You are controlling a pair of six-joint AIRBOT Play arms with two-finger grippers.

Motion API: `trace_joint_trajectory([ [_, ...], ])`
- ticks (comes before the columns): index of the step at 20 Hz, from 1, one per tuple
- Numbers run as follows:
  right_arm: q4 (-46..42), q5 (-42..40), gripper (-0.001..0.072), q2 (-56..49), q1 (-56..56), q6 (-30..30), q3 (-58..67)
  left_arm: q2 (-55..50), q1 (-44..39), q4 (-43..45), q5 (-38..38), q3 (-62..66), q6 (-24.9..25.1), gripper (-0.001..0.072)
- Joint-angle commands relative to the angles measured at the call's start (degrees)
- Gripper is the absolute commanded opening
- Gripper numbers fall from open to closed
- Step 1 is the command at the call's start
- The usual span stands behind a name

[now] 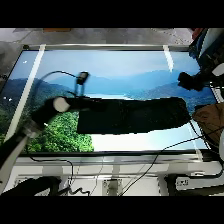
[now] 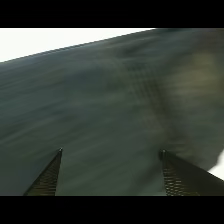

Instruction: Fold the clothes and pants, and hang the long-sleeved shirts on hangers.

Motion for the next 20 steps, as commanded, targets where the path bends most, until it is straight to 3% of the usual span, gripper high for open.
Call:
trace_joint_trajectory([
  [1, -0.7, 6.3, 0.0023, 0.4, -2.8, -9.7, 0.0, 0.4, 16.3, 3.5, -15.1, -0.7, 2.9, 0.0684],
  [4, 1.7, 5.9, 0.0024, 0.4, -2.6, -10.3, 0.0, -3.0, 25.2, 0.5, -19.0, -2.9, 10.6, 0.0566],
  [7, 4.3, 5.4, 0.0024, 0.4, -2.6, -10.3, 0.1, -9.9, 28.3, -5.4, -19.9, -3.4, 13.7, 0.0566],
  [13, 8.7, 6.9, 0.0024, 0.4, -2.3, -11.1, 0.1, -23.4, 27.3, -30.4, -18.4, -3.3, 27.1, 0.0566],
  [15, 9.9, 8.1, 0.0024, 0.4, -0.4, -13.7, 0.1, -26.4, 26.2, -33.7, -17.9, -3.3, 28.3, 0.0557],
  [18, 9.9, 6.6, 0.0024, 0.4, 4.4, -14.3, 0.1, -27.8, 23.9, -34.4, -16.5, -3.2, 28.4, 0.0393],
  [20, 9.8, 4.4, 0.0024, 0.4, 8.0, -14.7, 0.1, -27.5, 23.5, -34.4, -18.2, -1.6, 28.4, 0.0018],
])
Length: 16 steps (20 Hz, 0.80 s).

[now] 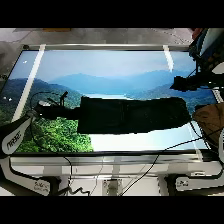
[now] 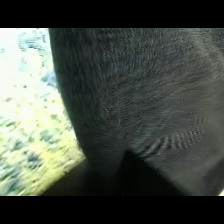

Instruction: Fold the clothes and pants, and hang the long-sleeved shirts on hangers.

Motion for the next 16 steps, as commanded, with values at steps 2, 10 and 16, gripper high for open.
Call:
trace_joint_trajectory([
  [2, 0.6, -3.8, 0.0024, 0.0, 7.0, -1.3, 0.1, 0.1, -0.6, -2.2, -5.5, 5.0, 1.1, 0.0012],
  [10, -0.2, -7.6, 0.0023, -1.2, 18.4, -1.1, -3.5, 16.2, -3.1, 24.4, -20.3, 24.3, -24.8, 0.0012],
  [16, 10.3, -22.6, 0.0023, -7.4, 36.4, 2.8, -13.3, 28.3, -3.0, 24.7, -22.1, 24.8, -25.5, 0.0013],
])
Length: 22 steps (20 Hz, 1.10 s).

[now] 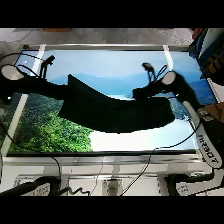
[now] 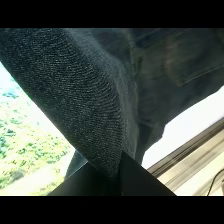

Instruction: Fold the clothes and pants, and hang the long-sleeved shirts on hangers.

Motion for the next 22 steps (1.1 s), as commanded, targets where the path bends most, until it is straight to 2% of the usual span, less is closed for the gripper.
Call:
trace_joint_trajectory([
  [1, 7.8, -9.0, 0.0023, -5.2, 11.8, 1.9, -3.4, 6.3, 0.0, 1.9, -0.9, 0.9, -2.0, 0.0013],
  [4, 15.9, -14.5, 0.0022, -10.3, 21.2, 2.2, -3.4, 7.4, -0.2, 1.9, -0.6, 0.9, -2.0, 0.0013],
  [6, 16.7, -18.2, 0.0022, -11.6, 25.6, 2.1, -3.4, 7.0, -0.7, 1.9, -0.5, 0.9, -2.0, 0.0013],
  [9, 7.2, -16.3, 0.0023, -11.0, 25.6, 2.3, -3.0, 6.3, -2.5, 1.9, 1.8, 0.9, -2.0, 0.0012],
  [13, -5.4, -3.0, 0.0023, -6.4, 15.6, 5.1, -3.0, 3.5, -10.2, 1.9, 9.6, 0.9, -2.0, 0.0012],
  [17, -10.1, 5.0, 0.0024, 2.8, 0.7, 5.0, -3.0, -3.2, -23.5, 1.8, 22.9, 0.9, -2.0, 0.0012],
  [19, -10.1, 5.0, 0.0024, 7.6, -6.7, 5.0, -3.0, -7.8, -31.4, 1.0, 33.4, 0.9, -2.0, 0.0012],
  [22, -10.0, 5.4, 0.0023, 13.0, -16.2, 5.0, -3.0, -15.4, -43.0, 0.6, 52.8, 0.9, -2.0, 0.0012],
])
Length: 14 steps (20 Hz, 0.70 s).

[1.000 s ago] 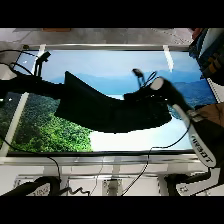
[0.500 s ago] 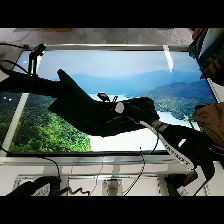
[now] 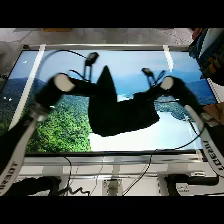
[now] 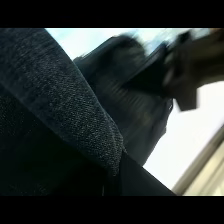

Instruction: Fold the clothes and pants, and hang the long-sleeved shirts on hangers.

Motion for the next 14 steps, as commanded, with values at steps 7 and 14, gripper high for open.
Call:
trace_joint_trajectory([
  [7, -4.9, 2.3, 0.0215, 7.0, -21.7, -3.0, 0.0, -11.0, -22.1, 1.9, 41.0, 0.1, 2.2, 0.0703],
  [14, -0.4, 2.5, 0.0203, 6.5, -27.3, -11.9, -3.5, -9.6, -13.1, 13.8, 38.2, 0.0, 2.4, 0.0013],
])
